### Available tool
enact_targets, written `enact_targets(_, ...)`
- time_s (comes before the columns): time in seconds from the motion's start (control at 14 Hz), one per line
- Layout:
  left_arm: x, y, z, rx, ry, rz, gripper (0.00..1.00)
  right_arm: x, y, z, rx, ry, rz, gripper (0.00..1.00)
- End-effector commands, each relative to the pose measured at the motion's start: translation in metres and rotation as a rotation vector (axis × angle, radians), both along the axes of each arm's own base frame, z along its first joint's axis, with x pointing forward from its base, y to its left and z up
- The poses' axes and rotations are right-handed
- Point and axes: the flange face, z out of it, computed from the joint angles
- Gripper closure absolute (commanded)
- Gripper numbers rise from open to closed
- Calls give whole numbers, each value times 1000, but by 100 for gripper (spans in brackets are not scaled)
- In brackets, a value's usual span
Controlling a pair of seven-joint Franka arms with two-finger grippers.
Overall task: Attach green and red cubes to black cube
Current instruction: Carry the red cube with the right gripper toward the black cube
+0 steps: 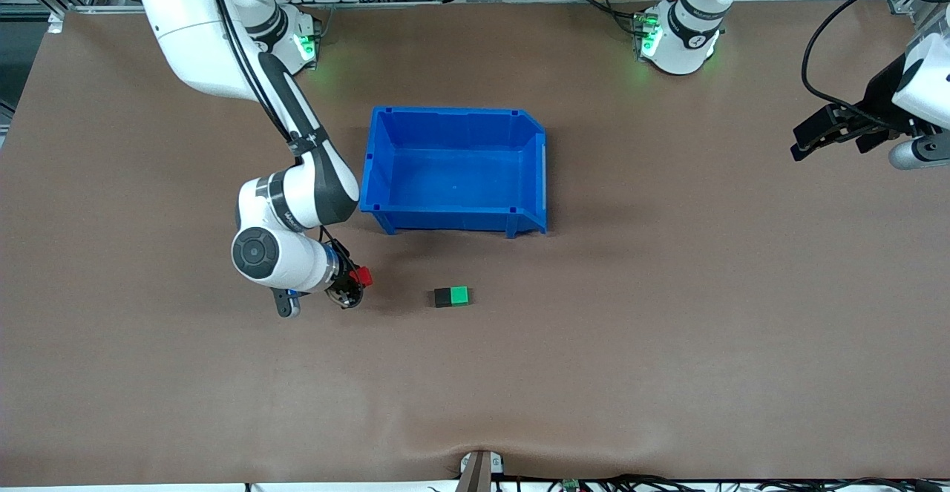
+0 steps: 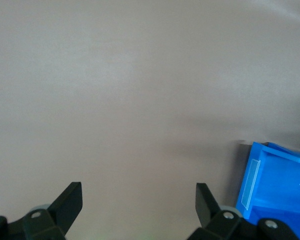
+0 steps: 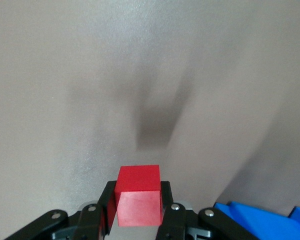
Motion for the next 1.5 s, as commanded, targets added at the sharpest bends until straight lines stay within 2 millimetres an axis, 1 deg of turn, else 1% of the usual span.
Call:
enact_targets(0.0, 3, 2, 6, 23, -7, -19, 0, 8, 10, -2, 8, -3, -42, 100)
enact_targets(0.21, 3, 3, 5, 23, -5, -17, 0, 8, 18, -7, 31, 5, -66, 100)
enact_targets(0.36, 3, 3, 5, 23, -5, -17, 0, 12, 20, -6, 69, -6, -98, 100)
enact_targets(0.5, 3, 2, 5, 23, -5, -17, 0, 10, 26, -6, 71, -12, -92, 100)
enact_targets(0.79, 3, 2, 6, 21, -7, -14, 0, 15, 28, -6, 81, -17, -102, 100)
enact_targets(1.14, 3, 3, 6, 16, -6, -5, 0, 20, 42, -10, 95, -46, -168, 100)
enact_targets(1.29, 3, 4, 6, 16, -6, -2, 0, 18, 52, -13, 97, -55, -178, 100)
enact_targets(1.43, 3, 3, 5, 17, -5, -2, 0, 20, 56, -14, 97, -55, -200, 100)
